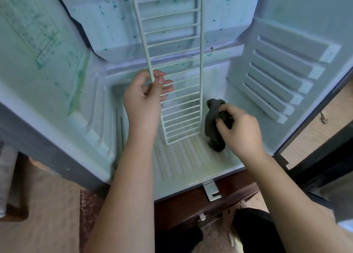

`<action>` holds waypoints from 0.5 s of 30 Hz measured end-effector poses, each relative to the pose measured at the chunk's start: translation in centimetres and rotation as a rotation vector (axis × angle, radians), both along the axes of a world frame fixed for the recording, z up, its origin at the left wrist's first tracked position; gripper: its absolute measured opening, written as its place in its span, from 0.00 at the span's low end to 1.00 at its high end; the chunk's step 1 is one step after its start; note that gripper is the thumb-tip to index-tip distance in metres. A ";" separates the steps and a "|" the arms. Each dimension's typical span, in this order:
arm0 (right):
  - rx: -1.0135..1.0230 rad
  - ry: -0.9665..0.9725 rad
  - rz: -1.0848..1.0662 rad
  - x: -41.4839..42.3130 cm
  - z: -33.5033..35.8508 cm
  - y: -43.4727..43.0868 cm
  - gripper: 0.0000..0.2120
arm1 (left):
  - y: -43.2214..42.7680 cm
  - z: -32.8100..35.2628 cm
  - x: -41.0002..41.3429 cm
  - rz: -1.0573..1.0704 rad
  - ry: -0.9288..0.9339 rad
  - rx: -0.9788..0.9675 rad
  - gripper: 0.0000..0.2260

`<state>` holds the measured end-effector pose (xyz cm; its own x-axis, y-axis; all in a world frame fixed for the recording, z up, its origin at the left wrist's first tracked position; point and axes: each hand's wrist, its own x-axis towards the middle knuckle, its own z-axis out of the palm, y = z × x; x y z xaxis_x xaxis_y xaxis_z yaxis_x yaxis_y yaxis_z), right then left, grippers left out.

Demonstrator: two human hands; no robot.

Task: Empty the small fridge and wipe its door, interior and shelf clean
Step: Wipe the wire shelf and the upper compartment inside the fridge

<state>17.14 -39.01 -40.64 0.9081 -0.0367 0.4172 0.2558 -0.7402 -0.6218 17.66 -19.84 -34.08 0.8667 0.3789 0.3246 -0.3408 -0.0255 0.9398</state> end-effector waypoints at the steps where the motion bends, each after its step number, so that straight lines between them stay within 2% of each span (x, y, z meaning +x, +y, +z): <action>1: 0.014 -0.071 -0.006 -0.2 0.9 0.1 0.12 | -0.2 0.0 -0.1 -0.012 0.011 -0.004 0.10; 4: 0.150 -0.233 -0.021 -0.3 3.5 0.8 0.11 | -0.8 0.0 -0.5 -0.057 0.049 -0.012 0.09; 8: 0.463 -0.293 0.005 -0.2 5.8 1.6 0.11 | -1.2 0.2 -1.0 -0.088 0.069 0.001 0.08; 10: 0.520 -0.331 0.029 -0.4 6.3 1.9 0.10 | -1.3 0.5 -1.2 -0.104 0.075 0.016 0.08; 12: 0.523 -0.331 0.028 -0.5 6.4 1.9 0.11 | -1.3 0.6 -1.3 -0.124 0.085 0.025 0.07; 15: 0.620 -0.219 0.046 -0.6 6.8 1.3 0.10 | -1.1 0.8 -1.3 -0.176 0.096 0.012 0.07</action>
<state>16.54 -37.69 -33.87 0.8107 -0.2931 0.5068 0.4477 -0.2474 -0.8593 16.34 -20.93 -33.32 0.9463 0.2155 0.2410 -0.2500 0.0150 0.9681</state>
